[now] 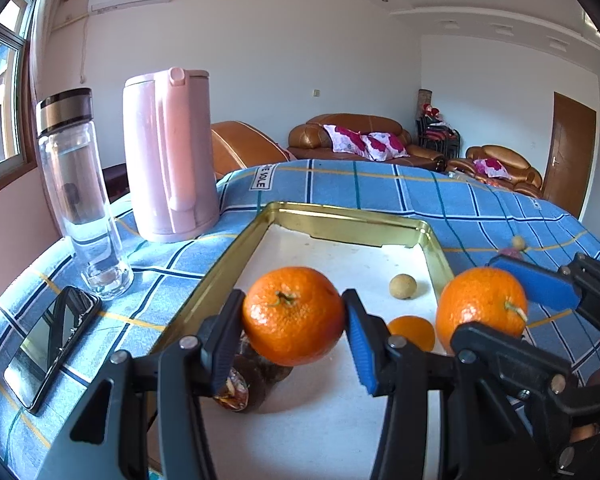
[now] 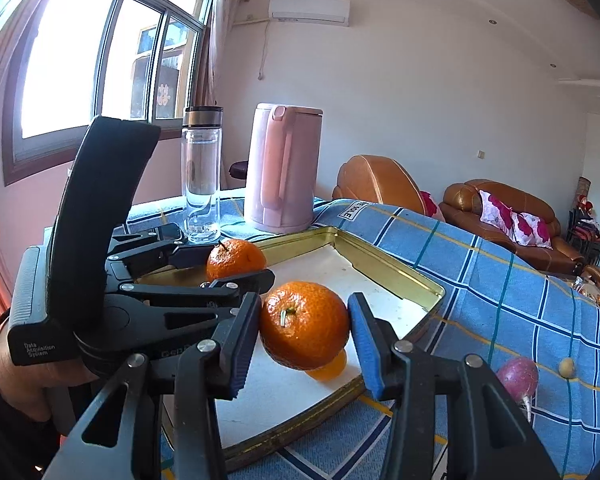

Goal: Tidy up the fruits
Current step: 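Lower the mandarin into the tray and open the left tool while the right tool releases its mandarin, then move both tools back to the tablecloth while the right tool grasps a dark mangosteen, then grasp a small orange with the left tool while the right tool lifts the mangosteen, then lift the orange in the left tool while the right tool carries the mangosteen toward the tray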

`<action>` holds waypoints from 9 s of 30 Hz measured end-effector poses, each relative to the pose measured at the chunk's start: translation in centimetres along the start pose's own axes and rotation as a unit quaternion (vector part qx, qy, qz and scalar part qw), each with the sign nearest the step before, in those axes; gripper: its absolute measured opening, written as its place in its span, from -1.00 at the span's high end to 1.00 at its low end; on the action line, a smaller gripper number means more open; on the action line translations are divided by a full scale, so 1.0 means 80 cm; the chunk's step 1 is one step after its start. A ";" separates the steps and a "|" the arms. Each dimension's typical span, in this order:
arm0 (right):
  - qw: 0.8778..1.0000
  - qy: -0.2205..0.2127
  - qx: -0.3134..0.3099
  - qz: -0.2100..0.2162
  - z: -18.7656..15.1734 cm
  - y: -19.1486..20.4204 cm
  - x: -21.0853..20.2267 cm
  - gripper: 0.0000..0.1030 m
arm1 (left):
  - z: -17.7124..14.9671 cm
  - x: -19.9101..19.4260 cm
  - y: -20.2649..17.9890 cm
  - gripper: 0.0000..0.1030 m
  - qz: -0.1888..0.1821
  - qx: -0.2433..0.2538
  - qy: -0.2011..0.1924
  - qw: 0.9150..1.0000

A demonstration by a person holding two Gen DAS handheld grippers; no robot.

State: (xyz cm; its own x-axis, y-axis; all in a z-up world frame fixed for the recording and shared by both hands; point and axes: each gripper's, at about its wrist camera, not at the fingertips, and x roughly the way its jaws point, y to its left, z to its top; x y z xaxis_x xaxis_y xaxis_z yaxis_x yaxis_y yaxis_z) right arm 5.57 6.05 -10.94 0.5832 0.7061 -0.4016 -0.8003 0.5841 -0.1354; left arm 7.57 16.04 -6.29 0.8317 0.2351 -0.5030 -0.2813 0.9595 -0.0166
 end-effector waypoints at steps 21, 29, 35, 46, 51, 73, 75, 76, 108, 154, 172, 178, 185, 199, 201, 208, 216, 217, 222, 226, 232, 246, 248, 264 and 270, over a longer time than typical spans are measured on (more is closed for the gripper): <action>0.999 0.042 0.002 0.013 -0.009 0.005 0.030 0.09 | -0.004 0.019 0.004 0.01 0.022 0.038 0.049 0.998; 0.996 0.086 0.000 0.023 -0.014 0.006 0.050 0.08 | -0.006 0.021 0.003 0.01 0.029 0.053 0.061 0.996; 0.994 0.103 -0.006 0.022 -0.016 0.008 0.055 -0.02 | -0.006 0.016 0.007 -0.27 0.042 0.050 0.053 0.996; 0.996 0.068 0.032 -0.049 -0.028 -0.037 -0.013 -0.21 | 0.008 -0.029 -0.019 -0.92 -0.019 0.025 -0.008 0.999; 0.989 0.071 0.063 -0.109 -0.051 -0.082 -0.069 -0.25 | 0.011 -0.042 -0.059 -1.00 -0.064 0.039 -0.014 0.997; 0.930 0.184 0.226 -0.226 -0.205 -0.240 -0.204 -0.25 | 0.002 -0.058 -0.207 -1.00 -0.132 0.159 -0.002 0.978; 0.931 0.189 0.217 -0.223 -0.207 -0.239 -0.202 0.08 | 0.006 -0.055 -0.213 -1.00 -0.132 0.166 0.004 0.977; 0.933 0.188 0.211 -0.223 -0.206 -0.240 -0.203 0.08 | 0.008 -0.054 -0.215 -1.00 -0.133 0.166 0.005 0.977; 0.944 0.119 0.199 -0.235 -0.104 -0.247 -0.084 0.08 | 0.013 0.117 -0.281 -0.17 -0.161 0.123 0.154 0.967; 0.968 0.035 0.153 -0.194 -0.091 -0.217 -0.112 0.08 | 0.024 0.053 -0.256 0.28 -0.206 0.097 0.020 0.974; 0.972 0.005 0.138 -0.188 -0.089 -0.208 -0.124 0.08 | 0.022 0.023 -0.247 0.28 -0.199 0.094 -0.041 0.975; 0.974 -0.008 0.133 -0.184 -0.088 -0.204 -0.128 0.08 | 0.021 0.017 -0.245 0.28 -0.193 0.092 -0.052 0.975; 0.975 -0.021 0.129 -0.182 -0.088 -0.201 -0.133 0.08 | 0.019 0.008 -0.245 0.28 -0.188 0.097 -0.069 0.975; 0.976 -0.043 0.119 -0.178 -0.088 -0.195 -0.141 0.08 | 0.016 -0.004 -0.245 0.28 -0.183 0.100 -0.088 0.974; 0.976 -0.047 0.117 -0.179 -0.088 -0.194 -0.143 0.08 | 0.016 -0.005 -0.244 0.28 -0.183 0.099 -0.088 0.974; 0.977 -0.050 0.113 -0.176 -0.088 -0.191 -0.146 0.08 | 0.016 -0.005 -0.245 0.28 -0.181 0.098 -0.088 0.975; 0.977 -0.049 0.114 -0.175 -0.089 -0.192 -0.145 0.08 | 0.016 -0.007 -0.242 0.28 -0.175 0.095 -0.089 0.976; 0.977 -0.049 0.114 -0.174 -0.088 -0.191 -0.145 0.08 | 0.016 -0.007 -0.242 0.28 -0.172 0.094 -0.090 0.976; 0.977 -0.047 0.114 -0.172 -0.087 -0.190 -0.143 0.08 | 0.015 -0.007 -0.239 0.28 -0.167 0.091 -0.087 0.978; 0.978 -0.040 0.112 -0.170 -0.085 -0.190 -0.138 0.08 | 0.016 -0.004 -0.233 0.28 -0.159 0.085 -0.082 0.980; 0.979 -0.032 0.109 -0.171 -0.084 -0.188 -0.133 0.08 | 0.015 -0.004 -0.227 0.28 -0.156 0.078 -0.078 0.981; 0.984 -0.017 0.096 -0.147 -0.074 -0.162 -0.111 0.08 | 0.010 -0.010 -0.192 0.28 -0.147 0.062 -0.063 0.985; 0.985 -0.015 0.093 -0.143 -0.071 -0.157 -0.107 0.08 | 0.009 -0.013 -0.188 0.28 -0.147 0.059 -0.064 0.985; 0.992 -0.008 0.068 -0.109 -0.052 -0.118 -0.075 0.08 | 0.005 -0.026 -0.144 0.28 -0.119 0.051 -0.064 0.990; 0.993 -0.006 0.060 -0.099 -0.047 -0.106 -0.067 0.08 | 0.002 -0.033 -0.131 0.28 -0.114 0.049 -0.063 0.990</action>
State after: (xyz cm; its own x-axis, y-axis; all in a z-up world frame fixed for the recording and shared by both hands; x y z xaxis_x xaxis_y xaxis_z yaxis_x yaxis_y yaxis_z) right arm 8.73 -4.22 -11.01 0.7305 0.5765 -0.3660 -0.6471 0.7557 -0.1012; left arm 8.41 5.36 -4.69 0.9229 0.0221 -0.3843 -0.0367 0.9989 -0.0305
